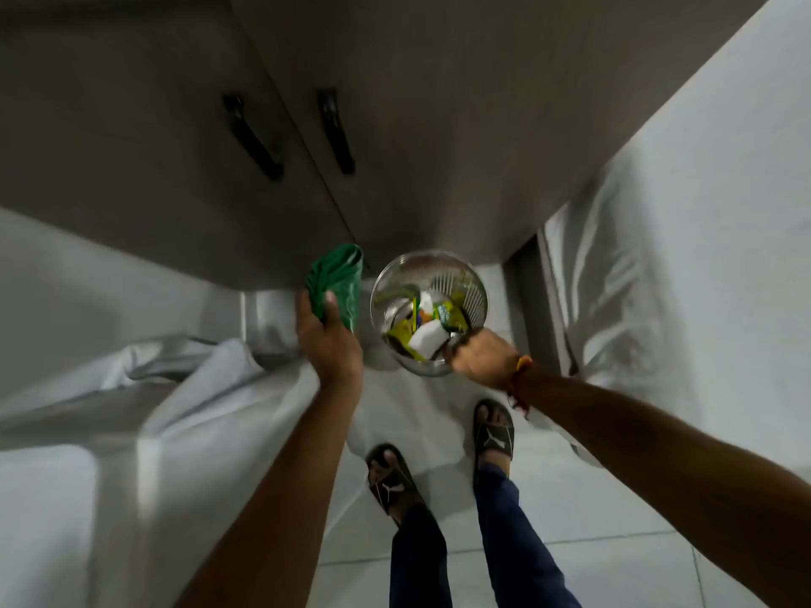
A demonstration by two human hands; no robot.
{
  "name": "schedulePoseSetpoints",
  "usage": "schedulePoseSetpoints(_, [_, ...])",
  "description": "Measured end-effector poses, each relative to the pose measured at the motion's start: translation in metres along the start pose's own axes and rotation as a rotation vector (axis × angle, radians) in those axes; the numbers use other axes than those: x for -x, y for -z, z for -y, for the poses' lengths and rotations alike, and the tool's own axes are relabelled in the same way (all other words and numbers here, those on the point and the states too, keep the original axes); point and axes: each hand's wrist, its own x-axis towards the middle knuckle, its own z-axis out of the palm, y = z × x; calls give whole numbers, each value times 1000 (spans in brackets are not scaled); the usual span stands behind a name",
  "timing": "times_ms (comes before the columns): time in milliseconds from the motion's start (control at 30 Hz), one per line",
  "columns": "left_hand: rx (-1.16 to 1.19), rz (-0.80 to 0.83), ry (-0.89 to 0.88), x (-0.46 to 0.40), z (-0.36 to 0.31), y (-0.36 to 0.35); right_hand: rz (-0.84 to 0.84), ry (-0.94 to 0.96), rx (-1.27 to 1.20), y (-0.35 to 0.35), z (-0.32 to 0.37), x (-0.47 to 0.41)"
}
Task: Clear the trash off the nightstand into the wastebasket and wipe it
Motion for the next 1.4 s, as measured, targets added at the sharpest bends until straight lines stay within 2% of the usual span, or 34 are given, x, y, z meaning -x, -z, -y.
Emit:
schedulePoseSetpoints(67, [-54,17,30,-6,56,-4,-8,-27,-72,-48,6,-13])
schedulePoseSetpoints(133, [-152,76,64,-3,98,-1,55,-56,-116,-86,11,-17])
schedulePoseSetpoints(233, [-311,154,3,5,147,5,140,-143,-123,-127,17,-21])
schedulePoseSetpoints(333, [-378,196,-68,13,170,8,220,-224,-121,-146,25,-27])
schedulePoseSetpoints(433, [-415,235,-102,20,163,6,319,-305,-152,-146,27,-30])
schedulePoseSetpoints(467, [-428,252,-123,23,157,6,444,-342,-240,-143,27,-28])
schedulePoseSetpoints(533, [-470,285,-194,31,136,10,570,-398,-419,-125,26,-30])
schedulePoseSetpoints(567, [-492,298,-235,34,121,12,568,-476,-577,-106,23,-34])
schedulePoseSetpoints(633, [-534,308,-282,41,83,19,425,-720,-964,-50,15,-49])
schedulePoseSetpoints(700, [-611,300,-343,47,33,40,311,-938,-1422,28,8,-63])
schedulePoseSetpoints(733, [-671,297,-394,50,12,47,307,-1016,-1691,61,3,-71])
schedulePoseSetpoints(767, [-741,293,-440,51,-6,51,313,-1024,-1905,91,-3,-77])
schedulePoseSetpoints(800, [-794,271,-474,54,-34,68,296,-954,-2016,134,-7,-85])
schedulePoseSetpoints(867, [-876,238,-541,66,-79,109,187,-820,-2052,216,-4,-95])
schedulePoseSetpoints(933, [-906,193,-606,77,-109,146,26,-725,-1990,280,5,-110])
schedulePoseSetpoints(1000, [-917,126,-617,84,-129,194,-23,-650,-1827,331,31,-122])
schedulePoseSetpoints(1067, [-928,56,-609,90,-134,247,6,-575,-1728,366,71,-133])
schedulePoseSetpoints(1200, [-962,49,-532,94,-100,350,141,-453,-1592,393,170,-154])
schedulePoseSetpoints(1333, [-1021,133,-382,104,-43,414,455,-434,-1784,379,256,-162])
schedulePoseSetpoints(1400, [-1037,216,-306,108,-24,424,505,-454,-1814,369,282,-156])
